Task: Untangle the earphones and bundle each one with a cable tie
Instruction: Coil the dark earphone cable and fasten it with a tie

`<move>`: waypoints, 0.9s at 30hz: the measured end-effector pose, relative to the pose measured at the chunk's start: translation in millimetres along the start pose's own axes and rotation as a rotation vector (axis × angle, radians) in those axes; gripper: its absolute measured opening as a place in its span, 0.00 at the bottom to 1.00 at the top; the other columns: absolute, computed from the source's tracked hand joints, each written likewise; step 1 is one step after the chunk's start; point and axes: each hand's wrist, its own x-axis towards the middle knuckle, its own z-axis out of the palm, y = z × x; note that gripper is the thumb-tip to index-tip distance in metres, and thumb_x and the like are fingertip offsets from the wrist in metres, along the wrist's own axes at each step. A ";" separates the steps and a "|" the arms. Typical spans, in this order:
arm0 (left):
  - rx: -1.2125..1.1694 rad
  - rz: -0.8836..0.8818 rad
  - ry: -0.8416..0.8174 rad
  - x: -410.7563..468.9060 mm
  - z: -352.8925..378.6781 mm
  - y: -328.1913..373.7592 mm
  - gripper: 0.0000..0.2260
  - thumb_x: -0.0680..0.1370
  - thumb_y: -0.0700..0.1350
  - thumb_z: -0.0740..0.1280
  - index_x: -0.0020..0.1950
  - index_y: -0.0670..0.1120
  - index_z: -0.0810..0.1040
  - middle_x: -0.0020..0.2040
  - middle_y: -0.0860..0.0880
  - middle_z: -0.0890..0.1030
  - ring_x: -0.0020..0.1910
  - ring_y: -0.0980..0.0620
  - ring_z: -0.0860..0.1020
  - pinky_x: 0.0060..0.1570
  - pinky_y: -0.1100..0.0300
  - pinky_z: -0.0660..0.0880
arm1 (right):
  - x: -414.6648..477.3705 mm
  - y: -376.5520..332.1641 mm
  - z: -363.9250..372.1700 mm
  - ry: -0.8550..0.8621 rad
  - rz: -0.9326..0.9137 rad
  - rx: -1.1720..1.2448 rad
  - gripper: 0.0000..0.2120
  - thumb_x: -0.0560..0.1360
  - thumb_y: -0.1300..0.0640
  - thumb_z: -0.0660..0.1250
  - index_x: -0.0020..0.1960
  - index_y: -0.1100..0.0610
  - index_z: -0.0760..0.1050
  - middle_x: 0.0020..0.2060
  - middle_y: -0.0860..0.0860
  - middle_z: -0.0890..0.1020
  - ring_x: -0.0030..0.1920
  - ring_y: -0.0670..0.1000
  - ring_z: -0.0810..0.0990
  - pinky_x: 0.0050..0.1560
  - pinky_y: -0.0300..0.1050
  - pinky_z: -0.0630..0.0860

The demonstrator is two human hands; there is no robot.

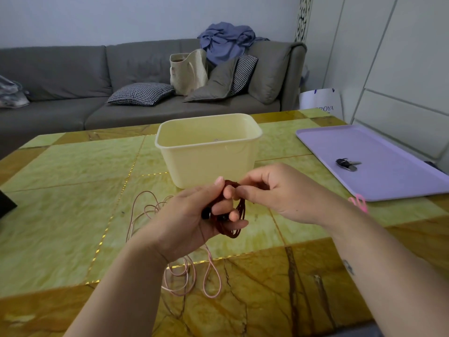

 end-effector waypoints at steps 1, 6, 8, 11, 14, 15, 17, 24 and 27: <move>0.091 0.012 0.059 0.1 -0.8 -0.4 0.15 0.77 0.50 0.62 0.36 0.44 0.80 0.28 0.50 0.68 0.32 0.51 0.75 0.42 0.58 0.79 | -0.3 0.7 -0.1 0.003 0.011 -0.038 0.08 0.76 0.49 0.66 0.45 0.52 0.82 0.28 0.50 0.74 0.30 0.48 0.69 0.33 0.47 0.66; 0.573 0.019 0.201 1.5 -14.1 -4.6 0.13 0.72 0.52 0.64 0.47 0.45 0.81 0.33 0.53 0.78 0.41 0.52 0.78 0.48 0.60 0.76 | -3.0 -2.2 -2.2 -0.064 0.075 -0.168 0.10 0.78 0.52 0.64 0.38 0.50 0.79 0.23 0.44 0.69 0.25 0.43 0.63 0.26 0.36 0.60; 0.841 0.016 0.241 0.1 -17.5 -3.9 0.06 0.75 0.52 0.67 0.48 0.53 0.81 0.36 0.53 0.79 0.40 0.51 0.77 0.47 0.57 0.75 | -4.1 -3.8 -2.7 -0.102 0.099 -0.229 0.13 0.78 0.51 0.64 0.35 0.51 0.77 0.23 0.45 0.68 0.24 0.44 0.63 0.26 0.37 0.59; 1.271 0.047 0.268 0.0 -11.8 -4.8 0.05 0.79 0.49 0.63 0.48 0.53 0.78 0.33 0.56 0.74 0.29 0.60 0.68 0.32 0.68 0.65 | -5.1 -7.1 -1.4 -0.147 0.132 -0.304 0.16 0.78 0.51 0.63 0.33 0.53 0.75 0.24 0.46 0.68 0.24 0.46 0.62 0.27 0.41 0.60; 1.592 0.057 0.260 2.8 1.8 -10.8 0.07 0.82 0.48 0.56 0.51 0.50 0.73 0.44 0.55 0.74 0.37 0.60 0.70 0.38 0.67 0.68 | -2.3 -13.8 -2.8 -0.189 0.155 -0.357 0.15 0.78 0.51 0.63 0.35 0.54 0.77 0.23 0.46 0.68 0.24 0.46 0.62 0.28 0.42 0.61; 1.666 0.057 0.256 3.9 3.2 -13.5 0.08 0.82 0.48 0.54 0.53 0.51 0.72 0.48 0.54 0.73 0.43 0.57 0.71 0.45 0.62 0.71 | -1.0 -16.1 -4.2 -0.198 0.158 -0.374 0.14 0.78 0.52 0.63 0.36 0.55 0.77 0.23 0.46 0.68 0.24 0.45 0.62 0.28 0.43 0.61; 1.724 0.019 0.237 5.2 3.3 -15.2 0.09 0.82 0.47 0.53 0.55 0.51 0.72 0.52 0.53 0.72 0.51 0.53 0.71 0.52 0.55 0.71 | 1.0 -19.5 -6.1 -0.218 0.160 -0.403 0.14 0.78 0.52 0.63 0.36 0.55 0.77 0.23 0.46 0.68 0.24 0.45 0.62 0.28 0.43 0.61; 1.367 -0.179 0.026 -4.1 -5.8 -2.3 0.13 0.74 0.56 0.69 0.58 0.59 0.75 0.54 0.62 0.78 0.54 0.65 0.75 0.55 0.65 0.69 | 3.0 -30.7 -5.6 -0.346 0.149 -0.528 0.15 0.79 0.51 0.60 0.41 0.60 0.78 0.27 0.50 0.69 0.26 0.48 0.63 0.28 0.43 0.61; 1.108 -0.209 -0.122 -6.9 -8.5 8.7 0.23 0.67 0.60 0.72 0.62 0.59 0.75 0.58 0.64 0.78 0.60 0.65 0.74 0.63 0.60 0.68 | 3.2 -40.7 -1.8 -0.418 0.077 -0.583 0.16 0.79 0.51 0.60 0.35 0.55 0.75 0.27 0.49 0.70 0.27 0.49 0.66 0.28 0.43 0.63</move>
